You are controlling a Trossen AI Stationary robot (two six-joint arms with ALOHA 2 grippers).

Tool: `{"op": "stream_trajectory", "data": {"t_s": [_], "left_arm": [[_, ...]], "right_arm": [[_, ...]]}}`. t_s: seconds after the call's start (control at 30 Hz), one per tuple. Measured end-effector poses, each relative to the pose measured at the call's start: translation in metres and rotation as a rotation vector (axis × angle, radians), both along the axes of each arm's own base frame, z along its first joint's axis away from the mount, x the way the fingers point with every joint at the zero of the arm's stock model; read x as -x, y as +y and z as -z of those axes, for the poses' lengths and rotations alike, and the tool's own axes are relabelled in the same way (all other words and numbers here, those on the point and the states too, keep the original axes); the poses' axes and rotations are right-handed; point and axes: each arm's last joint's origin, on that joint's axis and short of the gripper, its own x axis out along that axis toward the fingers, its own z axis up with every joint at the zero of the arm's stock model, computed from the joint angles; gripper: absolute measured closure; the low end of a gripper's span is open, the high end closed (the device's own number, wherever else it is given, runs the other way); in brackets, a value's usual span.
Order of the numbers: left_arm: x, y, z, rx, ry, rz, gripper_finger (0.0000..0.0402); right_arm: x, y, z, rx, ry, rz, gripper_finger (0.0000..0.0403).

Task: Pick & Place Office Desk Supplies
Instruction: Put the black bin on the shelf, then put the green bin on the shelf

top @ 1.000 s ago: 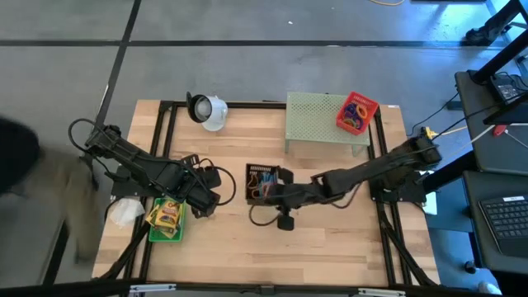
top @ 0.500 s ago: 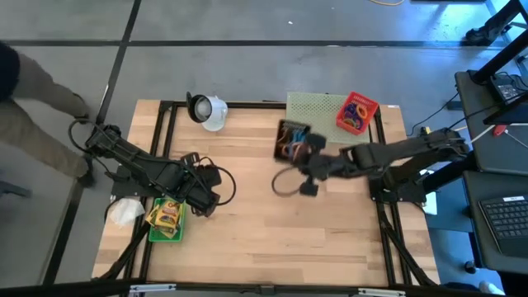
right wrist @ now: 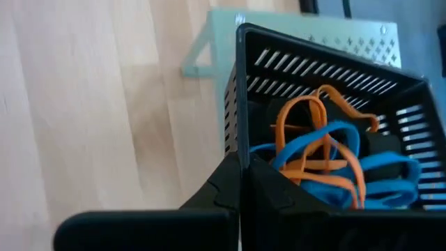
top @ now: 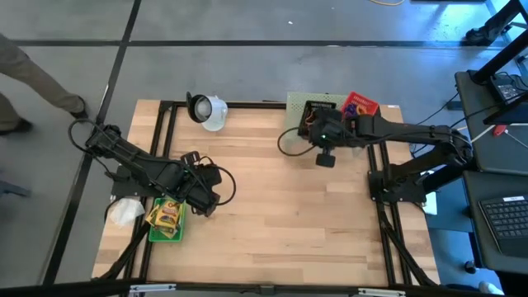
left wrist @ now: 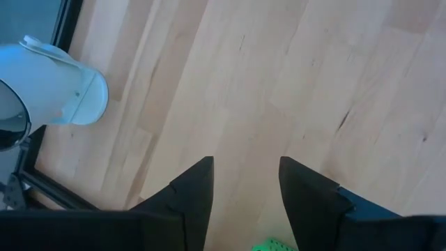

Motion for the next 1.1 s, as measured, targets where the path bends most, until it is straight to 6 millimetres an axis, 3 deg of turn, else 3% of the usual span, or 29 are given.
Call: {"op": "stream_trajectory", "data": {"t_s": [0.3,0.5,0.97,1.1], "left_arm": [[0.0,0.0,0.0,-0.007,-0.003,-0.001,0.0245],[0.0,0.0,0.0,-0.007,-0.003,-0.001,0.0245],[0.0,0.0,0.0,-0.016,0.01,0.03,0.0245],[0.0,0.0,0.0,-0.015,0.015,0.039,0.0245]], "right_arm": [[0.014,-0.025,0.001,-0.019,0.098,-0.001,0.0393],[0.016,-0.031,0.001,-0.058,0.089,0.016,0.0391],[0.017,-0.03,0.001,-0.076,0.069,0.077,0.0268],[0.02,-0.029,-0.009,-0.052,0.04,0.091,0.0247]]}}
